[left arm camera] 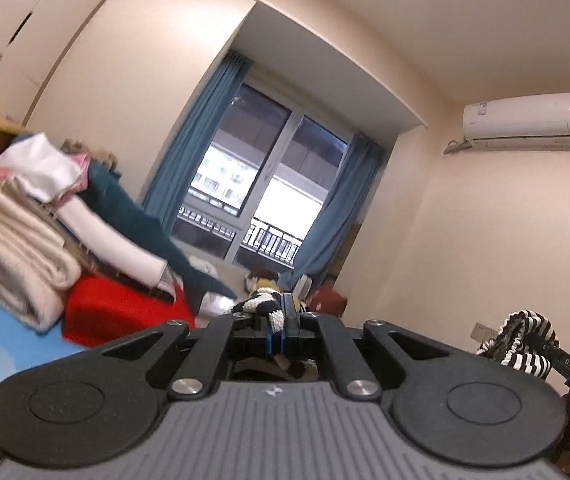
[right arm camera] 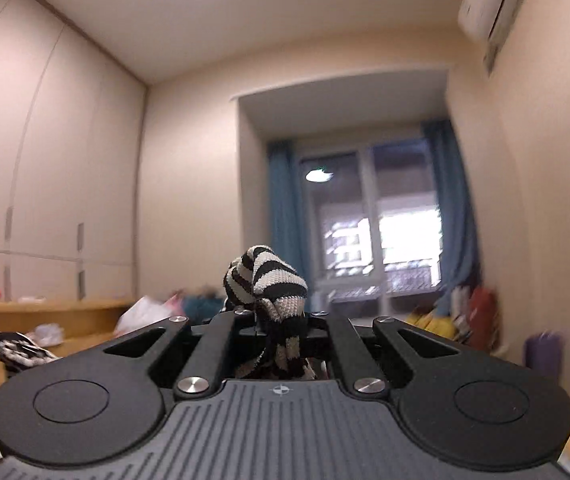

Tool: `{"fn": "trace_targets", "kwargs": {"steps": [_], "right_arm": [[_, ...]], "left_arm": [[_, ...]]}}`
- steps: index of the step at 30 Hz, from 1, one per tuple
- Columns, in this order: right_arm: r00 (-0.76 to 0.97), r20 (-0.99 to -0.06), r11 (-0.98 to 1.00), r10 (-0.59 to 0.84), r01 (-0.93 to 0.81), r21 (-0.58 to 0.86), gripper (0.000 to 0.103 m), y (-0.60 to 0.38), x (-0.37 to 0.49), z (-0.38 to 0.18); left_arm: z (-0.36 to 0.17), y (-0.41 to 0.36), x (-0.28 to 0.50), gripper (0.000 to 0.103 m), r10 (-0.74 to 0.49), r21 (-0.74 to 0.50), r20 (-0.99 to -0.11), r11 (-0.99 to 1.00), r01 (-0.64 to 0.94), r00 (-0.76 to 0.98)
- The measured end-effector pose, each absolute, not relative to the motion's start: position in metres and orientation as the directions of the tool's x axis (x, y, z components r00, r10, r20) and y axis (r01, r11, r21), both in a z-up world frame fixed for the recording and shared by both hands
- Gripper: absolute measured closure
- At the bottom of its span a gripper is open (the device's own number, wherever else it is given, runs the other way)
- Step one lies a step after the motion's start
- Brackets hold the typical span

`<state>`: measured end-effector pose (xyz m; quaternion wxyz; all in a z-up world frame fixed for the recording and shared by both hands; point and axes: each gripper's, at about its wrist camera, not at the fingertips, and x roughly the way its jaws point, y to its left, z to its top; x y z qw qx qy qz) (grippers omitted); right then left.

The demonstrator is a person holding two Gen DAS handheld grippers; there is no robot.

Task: Fold small clothes
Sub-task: 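Lift the cardigan high with both grippers and shake it out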

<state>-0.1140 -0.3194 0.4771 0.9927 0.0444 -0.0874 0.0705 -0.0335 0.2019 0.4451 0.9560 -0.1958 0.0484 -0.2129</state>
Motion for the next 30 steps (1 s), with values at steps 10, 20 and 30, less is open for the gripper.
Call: {"fn": "trace_targets", "kwargs": {"steps": [10,20,30], "right_arm": [[0.989,-0.125,0.969,-0.084,0.111,0.222,0.098,-0.372,0.163,0.442],[0.965,0.209,0.945,-0.162,0.090,0.315,0.098,-0.367,0.194,0.545],[0.999,-0.037,0.954,0.031,-0.019,0.300,0.098,-0.406,0.090,0.341]], "left_arm": [[0.399,0.121,0.234,0.099,-0.243,-0.419,-0.390,0.906,0.064,0.888],[0.526,0.110,0.227,0.099,-0.216,-0.450,-0.081,0.879,0.158,0.973],[0.288,0.122,0.159,0.099,-0.280,-0.398,-0.427,0.912,0.099,0.860]]}}
